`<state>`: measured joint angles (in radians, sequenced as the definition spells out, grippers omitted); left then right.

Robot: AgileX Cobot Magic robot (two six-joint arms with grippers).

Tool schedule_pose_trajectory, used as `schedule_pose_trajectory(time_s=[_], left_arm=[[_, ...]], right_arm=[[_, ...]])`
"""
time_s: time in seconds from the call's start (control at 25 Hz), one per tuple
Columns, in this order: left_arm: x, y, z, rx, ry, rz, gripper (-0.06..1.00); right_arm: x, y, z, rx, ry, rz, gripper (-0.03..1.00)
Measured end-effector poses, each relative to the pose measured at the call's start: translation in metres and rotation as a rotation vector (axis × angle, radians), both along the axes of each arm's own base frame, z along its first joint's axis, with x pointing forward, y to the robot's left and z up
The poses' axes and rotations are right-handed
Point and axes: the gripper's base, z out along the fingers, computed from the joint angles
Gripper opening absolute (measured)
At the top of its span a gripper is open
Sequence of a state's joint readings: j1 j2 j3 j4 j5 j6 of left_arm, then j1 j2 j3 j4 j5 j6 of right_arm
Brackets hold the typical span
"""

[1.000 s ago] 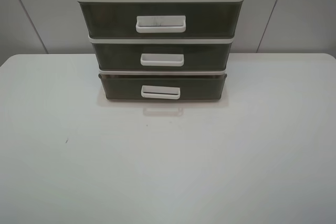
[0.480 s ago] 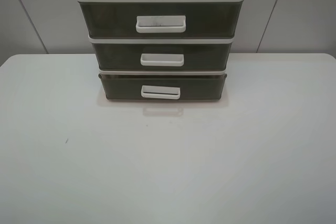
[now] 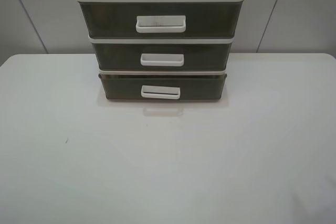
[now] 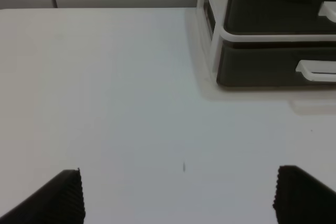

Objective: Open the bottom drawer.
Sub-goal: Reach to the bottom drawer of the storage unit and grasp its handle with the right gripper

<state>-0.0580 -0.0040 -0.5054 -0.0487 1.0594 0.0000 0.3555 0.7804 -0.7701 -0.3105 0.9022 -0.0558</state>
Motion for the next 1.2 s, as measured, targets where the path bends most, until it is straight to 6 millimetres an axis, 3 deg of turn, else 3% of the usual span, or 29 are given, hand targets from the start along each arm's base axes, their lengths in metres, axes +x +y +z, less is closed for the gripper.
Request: schedule_pose_trajectory(time_s=[0.24, 0.4, 0.64, 0.88, 1.2], left_arm=[[0.0, 0.0, 0.0, 0.0, 0.0, 0.0, 0.74], [0.0, 0.0, 0.0, 0.0, 0.0, 0.0, 0.74], [0.0, 0.0, 0.0, 0.0, 0.0, 0.0, 0.74], [0.0, 0.0, 0.0, 0.0, 0.0, 0.0, 0.74], [0.0, 0.0, 0.0, 0.0, 0.0, 0.0, 0.74]], right_arm=[[0.054, 0.06, -0.034, 0.056, 0.043, 0.198, 0.8], [0.073, 0.106, -0.057, 0.091, 0.011, 0.357, 0.8], [0.084, 0.144, -0.097, 0.039, 0.068, 0.489, 0.8], [0.094, 0.162, -0.14, -0.087, 0.129, 0.607, 0.8], [0.092, 0.205, -0.189, -0.168, 0.083, 0.898, 0.8]])
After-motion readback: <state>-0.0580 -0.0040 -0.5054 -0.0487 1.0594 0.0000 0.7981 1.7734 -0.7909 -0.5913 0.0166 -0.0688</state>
